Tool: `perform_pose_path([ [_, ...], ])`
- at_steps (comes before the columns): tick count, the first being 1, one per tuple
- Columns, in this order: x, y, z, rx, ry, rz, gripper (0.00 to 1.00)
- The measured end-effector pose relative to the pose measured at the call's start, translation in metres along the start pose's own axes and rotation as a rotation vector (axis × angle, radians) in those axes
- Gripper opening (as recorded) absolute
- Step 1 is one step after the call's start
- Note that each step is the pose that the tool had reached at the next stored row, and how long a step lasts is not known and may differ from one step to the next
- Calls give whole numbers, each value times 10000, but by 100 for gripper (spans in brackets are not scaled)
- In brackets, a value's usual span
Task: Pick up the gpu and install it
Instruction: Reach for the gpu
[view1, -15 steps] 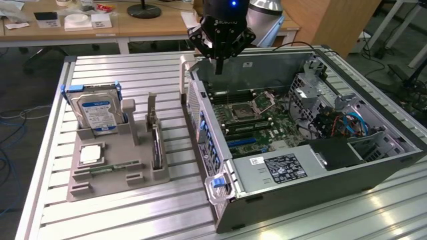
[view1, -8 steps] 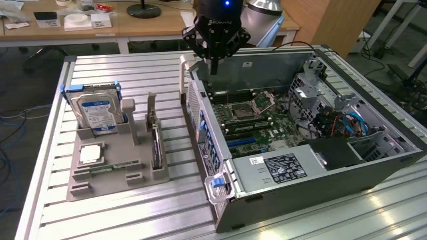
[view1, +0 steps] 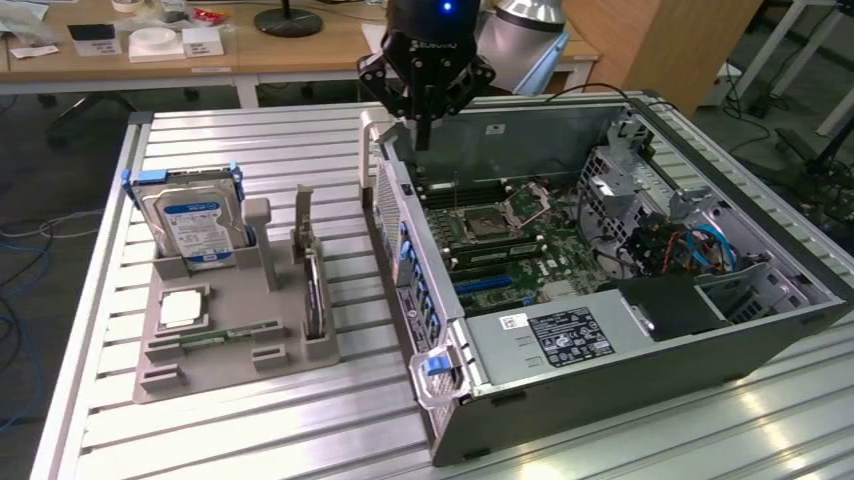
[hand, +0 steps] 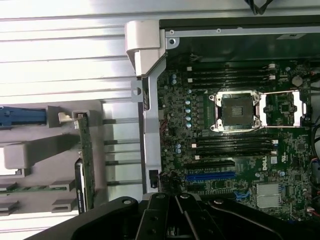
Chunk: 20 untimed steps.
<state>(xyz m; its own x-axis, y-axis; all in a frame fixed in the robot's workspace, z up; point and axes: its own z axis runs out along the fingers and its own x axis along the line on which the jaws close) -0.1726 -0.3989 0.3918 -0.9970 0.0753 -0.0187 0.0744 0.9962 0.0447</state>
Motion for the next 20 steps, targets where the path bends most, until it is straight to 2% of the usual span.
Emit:
perform_pose_path([
  [17,90,-10,3,1,14,1,11],
  [20,132,-15,6,1,19,1,11],
])
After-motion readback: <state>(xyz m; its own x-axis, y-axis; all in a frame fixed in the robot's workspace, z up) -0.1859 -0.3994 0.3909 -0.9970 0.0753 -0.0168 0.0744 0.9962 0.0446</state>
